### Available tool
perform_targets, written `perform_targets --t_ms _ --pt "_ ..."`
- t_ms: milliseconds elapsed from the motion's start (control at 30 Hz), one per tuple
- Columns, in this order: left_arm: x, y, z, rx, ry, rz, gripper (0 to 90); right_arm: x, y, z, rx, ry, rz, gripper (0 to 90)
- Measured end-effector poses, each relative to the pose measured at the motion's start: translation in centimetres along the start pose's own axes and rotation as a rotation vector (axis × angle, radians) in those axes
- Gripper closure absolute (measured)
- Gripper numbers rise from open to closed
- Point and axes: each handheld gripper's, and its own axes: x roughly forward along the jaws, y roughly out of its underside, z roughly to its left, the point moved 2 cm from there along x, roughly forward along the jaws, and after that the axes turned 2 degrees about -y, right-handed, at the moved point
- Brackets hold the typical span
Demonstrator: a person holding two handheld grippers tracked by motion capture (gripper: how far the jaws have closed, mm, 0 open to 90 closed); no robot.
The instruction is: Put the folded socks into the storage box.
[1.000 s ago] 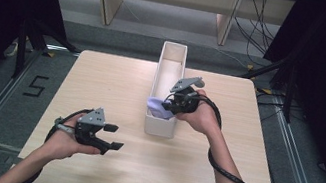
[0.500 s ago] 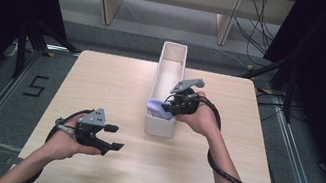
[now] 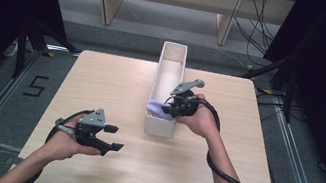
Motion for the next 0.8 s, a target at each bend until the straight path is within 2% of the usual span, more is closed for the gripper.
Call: perform_targets --t_ms 67,167,200,267,433,533,700,733,800 --pt "0.0 0.03 0.11 0.007 -0.001 0.005 34.0 0.01 0.19 0.12 0.024 0.001 0.009 80.3" --pt "0.11 0.06 0.08 -0.001 0.004 -0.001 33.9 0.29 0.39 0.14 0.026 -0.006 -0.002 80.3" --pt "0.12 0.07 0.07 0.0 0.004 0.0 33.9 0.4 0.44 0.02 0.008 -0.01 -0.001 80.3" --pt "0.14 0.08 0.02 -0.002 0.002 0.0 33.9 0.42 0.65 0.05 0.033 -0.01 0.013 80.3" --pt "0.15 0.14 0.02 -0.002 0.001 0.003 33.9 0.43 0.84 -0.07 0.022 -0.023 0.012 79.5" --pt "0.15 0.16 0.01 -0.003 0.002 0.002 33.9 0.31 0.91 -0.07 0.042 -0.022 0.012 79.2" --pt "0.27 0.22 0.01 -0.006 0.004 0.0 33.9 0.34 0.98 -0.3 0.006 -0.019 0.015 79.2" --pt "0.3 0.21 0.01 -0.005 0.011 -0.001 33.9 0.31 1.04 -0.15 0.026 -0.019 0.032 79.2" --pt "0.32 0.17 -0.04 -0.003 0.006 0.0 33.9 0.54 1.03 -0.2 0.008 -0.018 0.028 79.2"
